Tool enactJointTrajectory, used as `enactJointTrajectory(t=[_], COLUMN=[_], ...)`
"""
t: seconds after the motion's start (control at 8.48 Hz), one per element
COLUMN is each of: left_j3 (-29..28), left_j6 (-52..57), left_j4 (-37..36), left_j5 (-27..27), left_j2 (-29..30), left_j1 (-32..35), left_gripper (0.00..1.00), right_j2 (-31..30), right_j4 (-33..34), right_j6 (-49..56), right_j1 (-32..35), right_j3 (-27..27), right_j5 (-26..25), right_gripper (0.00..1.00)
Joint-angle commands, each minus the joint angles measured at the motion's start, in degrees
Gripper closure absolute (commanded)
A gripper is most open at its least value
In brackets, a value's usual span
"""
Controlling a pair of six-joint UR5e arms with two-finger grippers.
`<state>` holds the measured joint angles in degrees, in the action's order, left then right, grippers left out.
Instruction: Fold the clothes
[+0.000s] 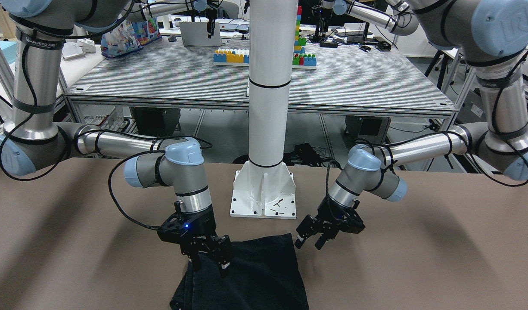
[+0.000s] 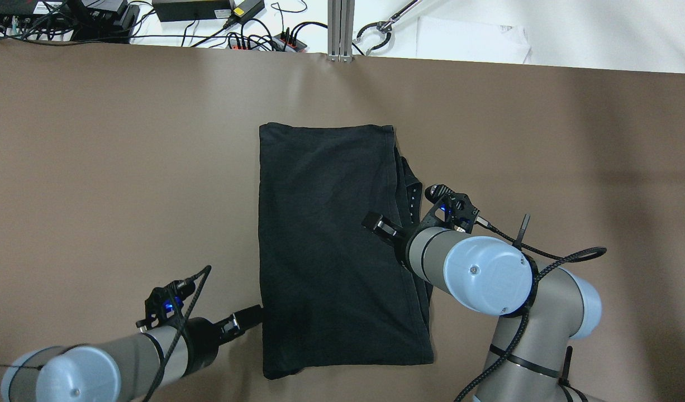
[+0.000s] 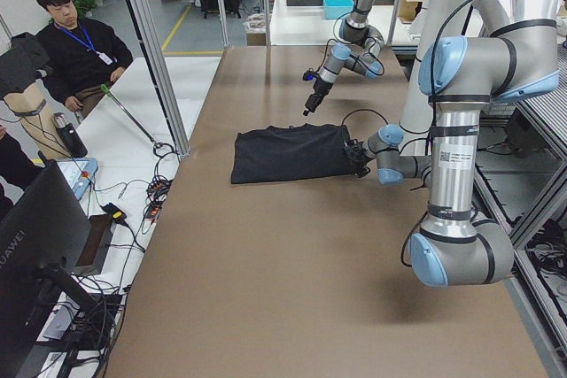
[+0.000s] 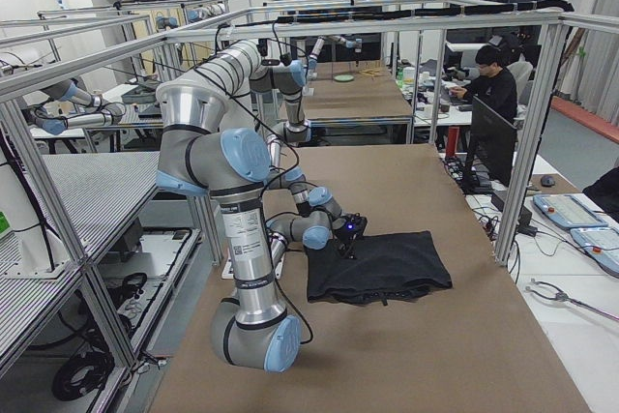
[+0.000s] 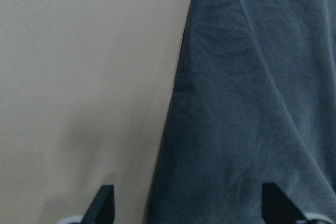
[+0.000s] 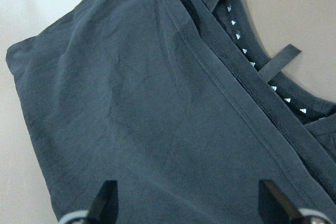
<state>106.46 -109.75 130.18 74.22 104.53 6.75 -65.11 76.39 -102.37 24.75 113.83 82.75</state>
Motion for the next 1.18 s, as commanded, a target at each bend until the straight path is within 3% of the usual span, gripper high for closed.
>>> enactJointTrajectory(t=[0.0, 0.47, 0.59, 0.71, 1.06], left_j3=[-2.84, -2.57, -2.4, -2.49, -2.49], left_j6=[-0.29, -0.2, -0.2, -0.2, 0.32], left_j4=[0.51, 0.6, 0.6, 0.95, 0.95], left_j5=[-0.22, -0.13, -0.13, 0.04, 0.13], left_j2=[1.99, 2.25, 2.43, 2.69, 2.61], left_j1=[-0.25, -0.42, -0.6, -1.04, -1.13], left_gripper=[0.0, 0.03, 0.15, 0.39, 0.88], right_j2=[-0.11, -0.11, -0.11, -0.11, -1.5], right_j4=[-0.01, -0.01, -0.01, -0.01, -3.68], right_j6=[0.06, 0.06, 0.06, 0.06, -0.02], right_j1=[-0.32, -0.32, -0.32, -0.32, -0.32], right_j3=[0.08, 0.17, 0.17, 0.17, 0.08], right_j5=[-0.66, -0.66, -0.66, -0.57, -0.66], right_gripper=[0.06, 0.06, 0.06, 0.06, 0.06])
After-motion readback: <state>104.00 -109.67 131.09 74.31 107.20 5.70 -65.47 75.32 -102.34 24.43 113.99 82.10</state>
